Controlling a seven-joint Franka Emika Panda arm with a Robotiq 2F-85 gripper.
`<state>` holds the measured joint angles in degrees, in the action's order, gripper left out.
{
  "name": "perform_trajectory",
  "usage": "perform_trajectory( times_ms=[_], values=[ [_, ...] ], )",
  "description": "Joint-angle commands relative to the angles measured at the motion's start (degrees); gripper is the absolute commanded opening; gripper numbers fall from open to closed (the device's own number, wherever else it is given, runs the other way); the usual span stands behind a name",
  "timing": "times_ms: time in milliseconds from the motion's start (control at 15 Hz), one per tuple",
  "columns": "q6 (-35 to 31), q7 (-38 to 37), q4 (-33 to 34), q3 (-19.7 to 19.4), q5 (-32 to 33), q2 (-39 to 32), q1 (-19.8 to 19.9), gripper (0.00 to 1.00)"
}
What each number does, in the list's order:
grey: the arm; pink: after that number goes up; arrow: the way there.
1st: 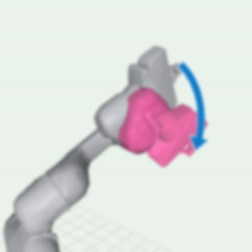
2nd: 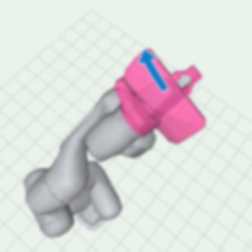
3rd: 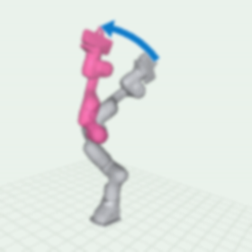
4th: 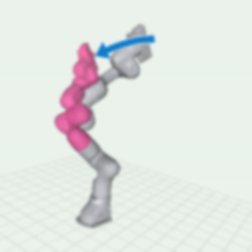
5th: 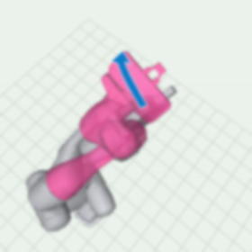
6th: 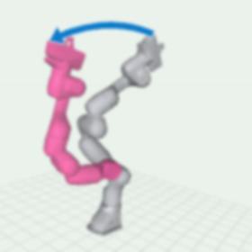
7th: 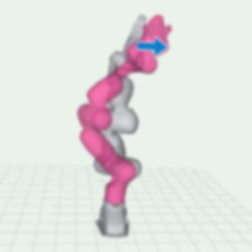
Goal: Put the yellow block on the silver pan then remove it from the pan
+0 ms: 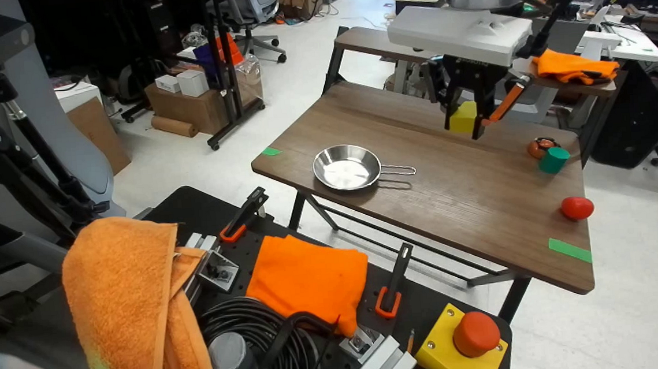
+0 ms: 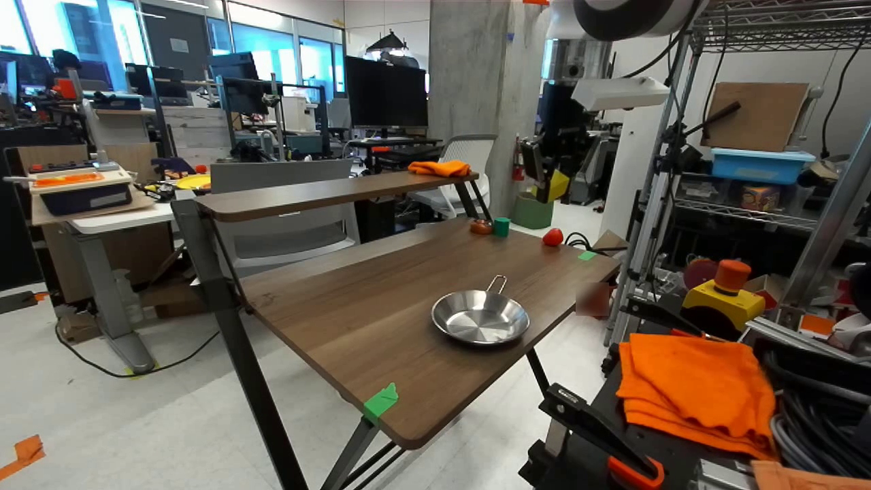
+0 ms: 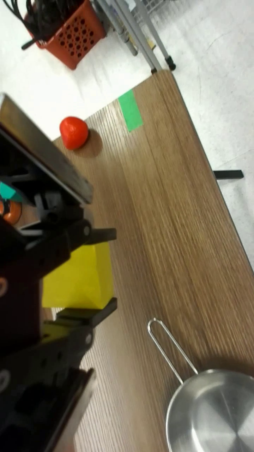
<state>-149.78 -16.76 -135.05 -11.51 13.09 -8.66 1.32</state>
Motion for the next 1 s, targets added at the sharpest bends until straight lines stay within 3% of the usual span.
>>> perform_trajectory(
  times_ms=[0,133,267,467,667,933],
  values=[
    [-0.11,-15.47,-0.39,-4.14,13.22,0.92,-0.33,0.17],
    [1.3,-21.79,0.01,-4.98,18.22,0.83,-0.37,0.17],
    [1.55,-21.75,-0.16,-4.35,16.73,0.95,0.79,0.17],
    [0.21,-17.3,-0.7,-3.4,11.74,1.05,2.34,0.17],
    [-1.03,-8.28,-1.03,-1.85,1.57,0.46,4.45,0.17],
    [5.01,-0.6,0.94,-1.07,-6.73,-0.64,5.46,0.17]
  ],
)
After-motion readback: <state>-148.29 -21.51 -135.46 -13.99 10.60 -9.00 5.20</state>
